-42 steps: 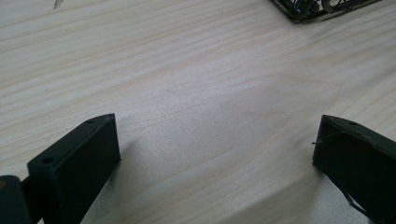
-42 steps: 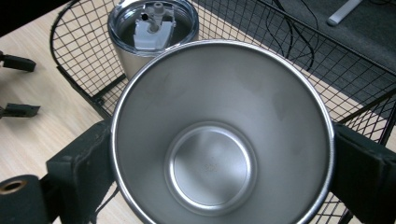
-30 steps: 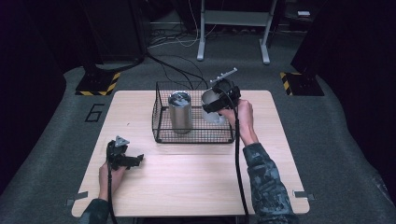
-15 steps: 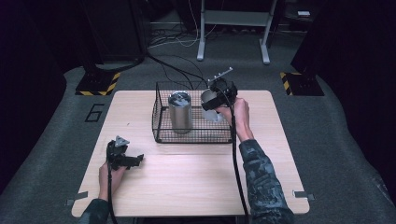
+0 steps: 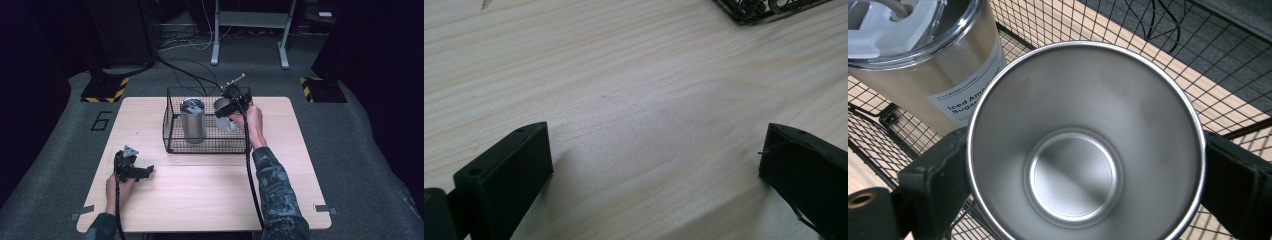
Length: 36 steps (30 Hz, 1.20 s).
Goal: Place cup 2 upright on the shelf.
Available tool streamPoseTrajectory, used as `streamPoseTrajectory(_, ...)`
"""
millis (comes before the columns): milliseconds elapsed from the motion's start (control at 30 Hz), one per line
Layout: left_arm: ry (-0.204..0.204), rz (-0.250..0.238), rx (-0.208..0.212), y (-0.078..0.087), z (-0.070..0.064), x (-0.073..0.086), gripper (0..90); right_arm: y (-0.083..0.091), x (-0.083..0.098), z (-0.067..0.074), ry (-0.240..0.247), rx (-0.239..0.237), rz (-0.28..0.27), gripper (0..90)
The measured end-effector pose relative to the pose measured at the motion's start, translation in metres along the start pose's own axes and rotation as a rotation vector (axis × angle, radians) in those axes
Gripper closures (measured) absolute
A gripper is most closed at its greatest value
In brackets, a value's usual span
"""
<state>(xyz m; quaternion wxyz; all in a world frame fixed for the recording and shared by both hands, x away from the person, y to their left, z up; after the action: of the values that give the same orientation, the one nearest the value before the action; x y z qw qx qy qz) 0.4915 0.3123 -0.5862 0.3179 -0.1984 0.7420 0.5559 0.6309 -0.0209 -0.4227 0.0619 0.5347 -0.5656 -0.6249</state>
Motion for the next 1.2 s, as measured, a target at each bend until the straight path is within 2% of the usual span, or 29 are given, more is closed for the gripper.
streamPoseTrajectory(367, 0.001, -0.001, 0.000, 0.000, 0.000, 0.000, 0.5, -0.018, 0.002, -0.001, -0.010, -0.009, 0.021, 5.8)
streamPoseTrajectory(567, 0.000, 0.000, 0.000, 0.000, 0.000, 0.000, 0.5, -0.027, 0.005, -0.003, -0.034, -0.019, 0.028, 5.8)
streamPoseTrajectory(1133, 0.000, -0.001, 0.001, 0.000, 0.000, 0.000, 0.5, -0.049, 0.010, 0.004, -0.079, -0.045, 0.047, 5.7)
streamPoseTrajectory(1200, 0.000, 0.000, 0.000, 0.000, 0.000, 0.000, 0.5, -0.050, 0.011, 0.003, -0.068, -0.045, 0.057, 5.7)
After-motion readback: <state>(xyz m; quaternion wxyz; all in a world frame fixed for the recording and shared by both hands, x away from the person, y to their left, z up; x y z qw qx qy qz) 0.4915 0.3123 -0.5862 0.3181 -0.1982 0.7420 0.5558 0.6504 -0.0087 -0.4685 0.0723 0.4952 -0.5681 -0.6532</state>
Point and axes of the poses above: each handheld gripper's, and its own axes: y roughly backward along the jaws, x roughly out of its underside, z roughly to its left, the point moved 8 cm from there along -y, roughly forward along the jaws, and after that the axes turned 15 degrees about y, right-handed, at the moved point
